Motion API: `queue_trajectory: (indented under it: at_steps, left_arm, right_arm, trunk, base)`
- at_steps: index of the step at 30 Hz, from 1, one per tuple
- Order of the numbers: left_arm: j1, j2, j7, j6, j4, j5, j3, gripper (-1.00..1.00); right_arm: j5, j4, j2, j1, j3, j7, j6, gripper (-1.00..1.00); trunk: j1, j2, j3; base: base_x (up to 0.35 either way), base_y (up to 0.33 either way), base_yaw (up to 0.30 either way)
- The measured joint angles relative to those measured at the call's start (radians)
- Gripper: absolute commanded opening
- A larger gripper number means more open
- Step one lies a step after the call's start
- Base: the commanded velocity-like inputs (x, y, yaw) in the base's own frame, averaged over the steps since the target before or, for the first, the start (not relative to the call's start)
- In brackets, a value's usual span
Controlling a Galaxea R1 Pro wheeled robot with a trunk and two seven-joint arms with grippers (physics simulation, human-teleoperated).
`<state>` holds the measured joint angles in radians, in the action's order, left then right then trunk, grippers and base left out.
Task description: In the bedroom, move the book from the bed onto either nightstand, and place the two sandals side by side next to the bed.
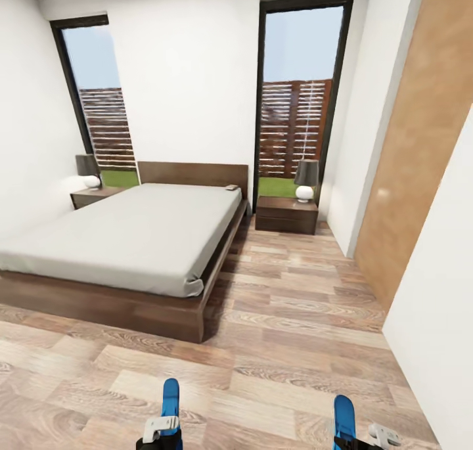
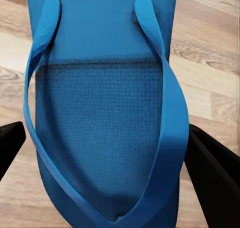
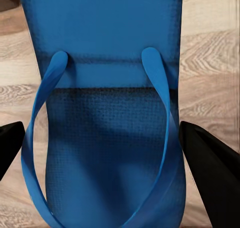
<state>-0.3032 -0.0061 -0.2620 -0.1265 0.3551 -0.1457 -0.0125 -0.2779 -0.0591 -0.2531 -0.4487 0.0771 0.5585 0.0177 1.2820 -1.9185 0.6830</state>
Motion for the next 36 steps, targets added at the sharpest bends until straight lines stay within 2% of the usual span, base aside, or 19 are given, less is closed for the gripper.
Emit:
queue_trajectory:
  at_steps: [28, 36]
  left_arm:
    - [0.0, 0.0, 0.0, 0.0, 0.0, 0.0, 0.0, -1.0]
    - [0.0, 0.0, 0.0, 0.0, 0.0, 0.0, 0.0, -1.0]
  right_arm:
    - [0.0, 0.0, 0.0, 0.0, 0.0, 0.0, 0.0, -1.0]
    - [0.0, 0.0, 0.0, 0.0, 0.001, 0.0, 0.0, -1.0]
  trunk:
    - [0.0, 0.0, -0.014]
    - [0.0, 0.0, -0.013]
  base:
    - [0.0, 0.0, -0.29]
    - [0.0, 0.0, -0.065]
